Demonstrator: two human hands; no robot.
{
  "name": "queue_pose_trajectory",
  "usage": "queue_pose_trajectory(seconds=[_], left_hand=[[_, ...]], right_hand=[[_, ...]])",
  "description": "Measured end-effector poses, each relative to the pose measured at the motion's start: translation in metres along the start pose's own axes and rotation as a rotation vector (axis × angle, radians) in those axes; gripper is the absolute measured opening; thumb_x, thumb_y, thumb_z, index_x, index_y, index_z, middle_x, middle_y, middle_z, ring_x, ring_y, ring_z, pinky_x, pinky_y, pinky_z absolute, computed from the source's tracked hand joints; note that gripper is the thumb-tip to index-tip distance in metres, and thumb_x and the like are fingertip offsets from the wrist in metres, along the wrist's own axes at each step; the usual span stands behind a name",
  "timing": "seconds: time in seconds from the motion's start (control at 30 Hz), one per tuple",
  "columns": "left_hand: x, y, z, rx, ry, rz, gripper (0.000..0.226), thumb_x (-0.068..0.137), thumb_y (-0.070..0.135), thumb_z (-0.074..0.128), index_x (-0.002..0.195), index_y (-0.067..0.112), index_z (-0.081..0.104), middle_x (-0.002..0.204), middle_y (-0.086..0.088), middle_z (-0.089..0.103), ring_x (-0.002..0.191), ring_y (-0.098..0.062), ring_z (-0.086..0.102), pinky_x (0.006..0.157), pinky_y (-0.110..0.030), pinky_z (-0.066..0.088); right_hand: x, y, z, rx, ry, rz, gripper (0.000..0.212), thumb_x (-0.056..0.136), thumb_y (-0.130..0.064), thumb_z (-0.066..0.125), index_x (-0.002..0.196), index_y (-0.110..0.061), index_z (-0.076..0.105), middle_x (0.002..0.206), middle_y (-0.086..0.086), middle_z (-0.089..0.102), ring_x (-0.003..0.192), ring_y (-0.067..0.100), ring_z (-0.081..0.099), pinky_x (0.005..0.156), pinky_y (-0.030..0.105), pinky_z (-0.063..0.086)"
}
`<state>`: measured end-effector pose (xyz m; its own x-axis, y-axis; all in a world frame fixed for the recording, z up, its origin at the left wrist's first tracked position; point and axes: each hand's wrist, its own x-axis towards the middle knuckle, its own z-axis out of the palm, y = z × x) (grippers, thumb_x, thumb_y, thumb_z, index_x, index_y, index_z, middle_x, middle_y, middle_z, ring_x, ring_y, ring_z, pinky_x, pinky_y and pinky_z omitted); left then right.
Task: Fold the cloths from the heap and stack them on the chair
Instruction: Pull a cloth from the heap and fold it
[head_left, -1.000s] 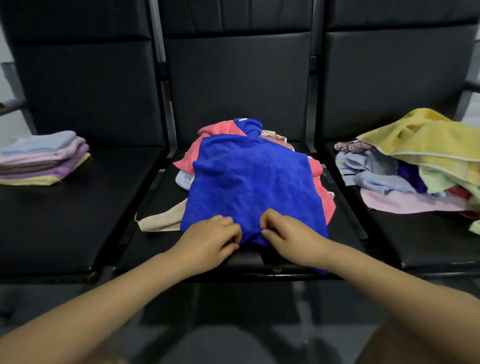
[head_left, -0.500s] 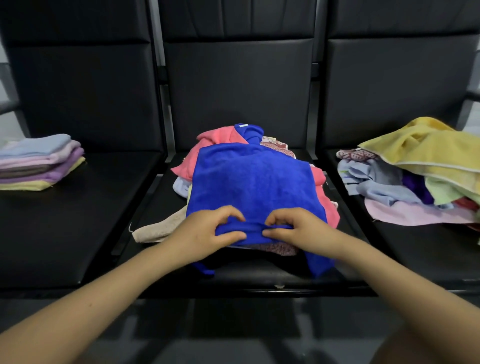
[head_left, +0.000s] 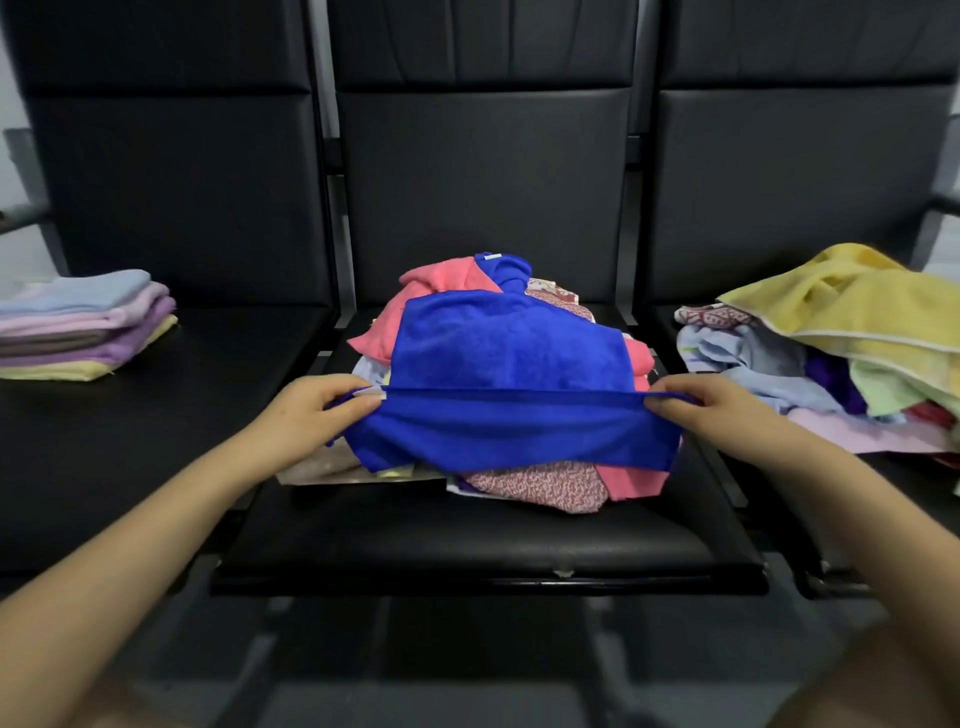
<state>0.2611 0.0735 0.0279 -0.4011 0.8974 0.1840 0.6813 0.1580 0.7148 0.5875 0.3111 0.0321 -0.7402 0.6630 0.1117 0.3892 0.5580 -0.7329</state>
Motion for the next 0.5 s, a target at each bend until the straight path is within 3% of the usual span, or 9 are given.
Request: queue_pose_trajectory(seconds=[0.07, 0.17, 0.2, 0.3, 0.37, 0.43, 0.5], left_hand=[[-0.002, 0.0, 0.005, -0.131, 0.044, -0.088, 0.018, 0.098, 0.025, 0.053, 0.095, 0.019, 0.07, 0.085, -0.002, 0.069, 0.076, -0.008, 0.06, 0.063, -0.014, 0.044], [-0.011, 0.002, 0.02, -0.303, 0.092, -0.203, 0.022, 0.101, 0.025, 0.048, 0.094, 0.016, 0.067, 0.079, 0.0, 0.059, 0.062, 0.001, 0.051, 0.054, -0.011, 0.04], [-0.015, 0.001, 0.024, -0.362, 0.079, -0.244, 0.023, 0.101, 0.026, 0.048, 0.093, 0.018, 0.068, 0.078, 0.0, 0.059, 0.064, -0.002, 0.051, 0.058, -0.015, 0.042], [-0.027, -0.001, 0.026, -0.372, 0.002, -0.299, 0.029, 0.091, 0.045, 0.057, 0.092, 0.02, 0.071, 0.09, -0.014, 0.068, 0.082, -0.016, 0.055, 0.076, -0.033, 0.043], [-0.035, -0.001, 0.029, -0.38, -0.063, -0.273, 0.039, 0.079, 0.056, 0.06, 0.092, 0.022, 0.073, 0.102, -0.015, 0.07, 0.09, -0.015, 0.059, 0.083, -0.035, 0.043], [-0.04, 0.002, 0.033, -0.468, -0.1, -0.268, 0.02, 0.09, 0.038, 0.063, 0.091, 0.022, 0.075, 0.102, 0.0, 0.073, 0.094, -0.007, 0.062, 0.085, -0.025, 0.046], [-0.04, 0.008, 0.032, -0.502, -0.116, -0.242, 0.015, 0.087, 0.031, 0.067, 0.081, 0.02, 0.075, 0.093, 0.012, 0.07, 0.085, -0.002, 0.061, 0.074, -0.017, 0.045]], right_hand=[[-0.006, 0.002, -0.003, 0.241, 0.055, 0.035, 0.011, 0.093, -0.028, 0.062, 0.093, -0.02, 0.071, 0.086, -0.017, 0.073, 0.086, -0.003, 0.064, 0.081, 0.017, 0.05], [-0.017, 0.011, 0.001, 0.517, 0.057, 0.074, 0.074, 0.063, -0.065, 0.077, 0.104, -0.004, 0.067, 0.101, 0.003, 0.073, 0.095, 0.014, 0.067, 0.085, 0.03, 0.054], [-0.021, 0.012, 0.006, 0.57, 0.034, 0.095, 0.073, 0.061, -0.064, 0.077, 0.105, -0.006, 0.068, 0.104, 0.006, 0.072, 0.093, 0.015, 0.068, 0.082, 0.029, 0.055], [-0.032, 0.011, 0.017, 0.644, -0.051, 0.182, 0.026, 0.093, -0.026, 0.058, 0.104, -0.005, 0.067, 0.1, 0.008, 0.074, 0.086, 0.013, 0.069, 0.07, 0.021, 0.055], [-0.036, 0.014, 0.021, 0.599, -0.103, 0.246, 0.03, 0.092, -0.022, 0.06, 0.103, 0.006, 0.065, 0.099, 0.012, 0.073, 0.09, 0.019, 0.066, 0.071, 0.021, 0.053], [-0.039, 0.012, 0.02, 0.57, -0.225, 0.289, 0.045, 0.077, -0.03, 0.077, 0.097, 0.009, 0.066, 0.097, 0.016, 0.07, 0.085, 0.022, 0.065, 0.068, 0.022, 0.053], [-0.04, 0.003, 0.016, 0.562, -0.312, 0.311, 0.046, 0.066, -0.035, 0.085, 0.087, 0.003, 0.069, 0.089, 0.015, 0.07, 0.071, 0.015, 0.066, 0.059, 0.019, 0.052]])
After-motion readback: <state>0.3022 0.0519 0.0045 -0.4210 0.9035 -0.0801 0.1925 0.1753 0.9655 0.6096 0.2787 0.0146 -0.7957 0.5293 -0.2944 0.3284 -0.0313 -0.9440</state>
